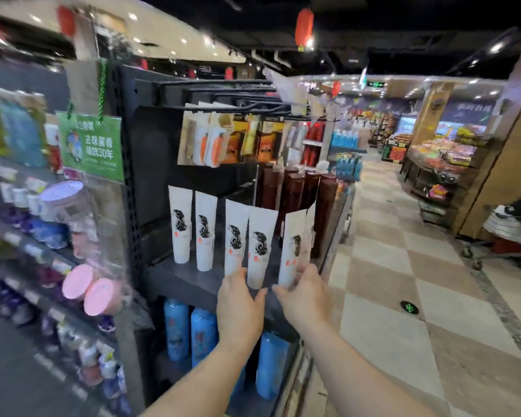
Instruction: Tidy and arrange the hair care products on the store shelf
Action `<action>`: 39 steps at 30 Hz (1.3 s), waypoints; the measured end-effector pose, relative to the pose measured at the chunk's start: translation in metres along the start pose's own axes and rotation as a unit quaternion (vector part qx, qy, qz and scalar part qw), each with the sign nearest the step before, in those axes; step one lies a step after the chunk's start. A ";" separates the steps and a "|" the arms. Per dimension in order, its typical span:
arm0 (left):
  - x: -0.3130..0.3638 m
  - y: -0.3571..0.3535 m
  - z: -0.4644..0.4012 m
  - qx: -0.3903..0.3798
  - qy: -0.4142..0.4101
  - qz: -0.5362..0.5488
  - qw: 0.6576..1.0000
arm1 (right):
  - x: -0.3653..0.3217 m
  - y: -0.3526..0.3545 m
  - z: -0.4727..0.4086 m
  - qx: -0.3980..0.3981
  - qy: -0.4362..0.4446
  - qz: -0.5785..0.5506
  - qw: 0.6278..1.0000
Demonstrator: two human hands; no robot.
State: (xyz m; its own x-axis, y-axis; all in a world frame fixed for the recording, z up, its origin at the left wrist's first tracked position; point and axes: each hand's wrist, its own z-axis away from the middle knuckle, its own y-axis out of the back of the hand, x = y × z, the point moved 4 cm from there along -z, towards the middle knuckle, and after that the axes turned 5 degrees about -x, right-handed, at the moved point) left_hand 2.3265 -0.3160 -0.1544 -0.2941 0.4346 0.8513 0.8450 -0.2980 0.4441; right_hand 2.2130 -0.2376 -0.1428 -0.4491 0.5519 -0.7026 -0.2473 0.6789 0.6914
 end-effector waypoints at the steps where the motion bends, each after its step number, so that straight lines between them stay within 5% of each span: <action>1: 0.002 -0.001 0.000 0.010 0.004 -0.011 1.000 | 0.001 0.001 -0.002 -0.002 -0.006 0.020 1.000; 15: -0.002 -0.016 -0.017 0.054 -0.005 -0.166 0.985 | 0.011 0.003 -0.028 -0.024 0.027 0.159 0.987; 39: -0.016 -0.016 -0.016 0.027 -0.043 -0.106 0.993 | 0.016 0.005 -0.025 -0.067 0.067 0.128 0.987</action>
State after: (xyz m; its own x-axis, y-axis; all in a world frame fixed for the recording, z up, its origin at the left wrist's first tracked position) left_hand 2.3104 -0.3315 -0.1709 -0.4309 0.5544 0.7120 0.7914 -0.1468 0.5934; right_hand 2.1828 -0.2377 -0.1460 -0.6189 0.6222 -0.4793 -0.2187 0.4496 0.8660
